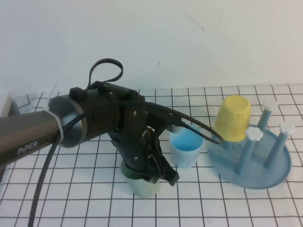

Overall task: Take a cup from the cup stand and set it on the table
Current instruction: Place the cup on the table

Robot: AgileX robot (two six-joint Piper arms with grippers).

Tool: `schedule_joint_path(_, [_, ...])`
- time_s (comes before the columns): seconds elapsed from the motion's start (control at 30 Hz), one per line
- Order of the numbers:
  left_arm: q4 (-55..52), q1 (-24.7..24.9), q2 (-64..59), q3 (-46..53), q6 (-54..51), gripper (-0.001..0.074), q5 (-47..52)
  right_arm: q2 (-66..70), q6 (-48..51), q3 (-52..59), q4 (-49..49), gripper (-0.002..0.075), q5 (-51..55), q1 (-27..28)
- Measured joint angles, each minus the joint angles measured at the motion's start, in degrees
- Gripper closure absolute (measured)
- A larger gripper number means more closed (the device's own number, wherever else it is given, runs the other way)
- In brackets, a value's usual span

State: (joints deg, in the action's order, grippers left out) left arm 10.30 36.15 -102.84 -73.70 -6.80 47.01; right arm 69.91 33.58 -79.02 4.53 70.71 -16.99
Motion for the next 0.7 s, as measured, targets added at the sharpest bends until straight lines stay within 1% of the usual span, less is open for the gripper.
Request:
schedule_joint_path(0.17, [-0.43, 0.61, -0.13, -0.91, -0.73, 0.0473, -0.08, 0.0, 0.25, 0.0, 0.0, 0.0722, 0.0, 0.0])
schedule_joint_path(0.23, [-0.82, 0.61, -0.13, -2.04, -0.84, 0.0432, 0.37, 0.0, 0.25, 0.0, 0.0, 0.0722, 0.0, 0.0])
schedule_joint_path(0.37, [-1.16, 0.61, 1.18, -4.42, -0.84, 0.0416, 0.87, -0.22, 0.25, 0.0, 0.0, 0.0722, 0.0, 0.0])
schedule_joint_path(0.43, [-1.16, 0.61, 2.89, -5.24, -0.84, 0.0432, 0.98, -1.28, 0.25, 0.14, 0.11, 0.0723, -1.08, 0.0])
schedule_joint_path(0.5, [-1.27, 0.61, 5.47, -5.68, -0.84, 0.0473, 0.98, -2.9, 0.48, 0.68, 0.74, 0.0723, -3.39, 0.0])
schedule_joint_path(0.57, [-2.37, 0.61, 8.13, -5.68, -0.72, 0.054, 1.1, -5.65, 0.71, 1.26, 1.37, 0.0723, -6.6, 0.0])
schedule_joint_path(0.6, [-3.44, 0.61, 9.91, -5.68, 0.07, 0.0601, 1.1, -7.21, 0.82, 1.83, 1.62, 0.0723, -8.02, 0.0])
schedule_joint_path(0.63, [-4.46, 0.61, 11.14, -5.68, 0.69, 0.064, 1.1, -8.82, 0.82, 2.36, 1.73, 0.0723, -8.84, 0.0])
schedule_joint_path(0.7, [-7.88, 0.61, 14.24, -5.68, 2.87, 0.0694, 1.1, -12.14, 0.9, 4.53, 1.73, 0.0724, -10.57, 0.0])
